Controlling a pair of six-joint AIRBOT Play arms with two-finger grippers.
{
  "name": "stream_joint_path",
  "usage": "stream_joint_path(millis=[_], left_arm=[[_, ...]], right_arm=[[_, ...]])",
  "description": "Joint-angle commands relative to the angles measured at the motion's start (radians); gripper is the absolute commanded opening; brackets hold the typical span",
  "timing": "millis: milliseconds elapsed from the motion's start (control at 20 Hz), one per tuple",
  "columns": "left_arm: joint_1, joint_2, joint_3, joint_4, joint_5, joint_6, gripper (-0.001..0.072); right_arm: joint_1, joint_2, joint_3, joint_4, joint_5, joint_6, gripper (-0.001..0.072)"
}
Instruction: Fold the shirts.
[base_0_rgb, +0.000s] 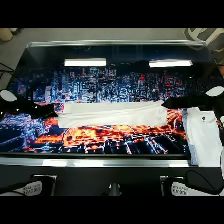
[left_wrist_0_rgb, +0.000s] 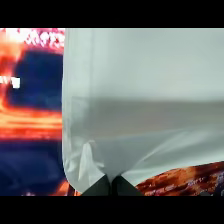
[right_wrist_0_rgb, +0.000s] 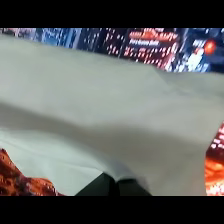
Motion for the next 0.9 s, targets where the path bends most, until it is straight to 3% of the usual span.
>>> stream_joint_path(millis=[0, 150, 200, 250, 300, 350, 550, 600, 850], left_arm=[[-0.004, -0.167, 0.115, -0.06, 0.024, -0.006, 0.0028], [-0.008, -0.256, 0.158, -0.085, 0.044, -0.006, 0.0036], [-0.011, -0.269, 0.162, -0.087, 0.051, -0.006, 0.0154], [-0.012, -0.271, 0.165, -0.087, 0.051, -0.005, 0.0453], [-0.009, -0.266, 0.171, -0.083, 0.047, 0.006, 0.0615], [-0.002, -0.255, 0.184, -0.079, 0.032, 0.014, 0.0625], [0.012, -0.164, 0.214, -0.076, 0.025, 0.017, 0.0622], [0.007, -0.138, 0.214, -0.076, 0.025, 0.023, 0.0621], [-0.055, -0.034, 0.214, -0.076, 0.025, 0.032, 0.0619]], right_arm=[[0.03, -0.141, 0.08, 0.068, -0.085, 0.001, 0.0023], [0.078, -0.228, 0.08, 0.056, -0.088, -0.003, 0.0028], [0.078, -0.239, 0.08, 0.057, -0.093, -0.005, 0.0084], [0.072, -0.239, 0.082, 0.056, -0.095, -0.028, 0.0294], [0.057, -0.231, 0.088, 0.056, -0.071, -0.069, 0.0632], [0.034, -0.217, 0.094, 0.036, -0.024, -0.114, 0.0704], [-0.029, -0.199, 0.099, -0.277, 0.123, -0.038, 0.0716], [-0.028, -0.209, 0.096, -0.285, 0.134, -0.039, 0.0717], [-0.028, -0.288, 0.093, -0.05, 0.119, -0.054, 0.0717]])
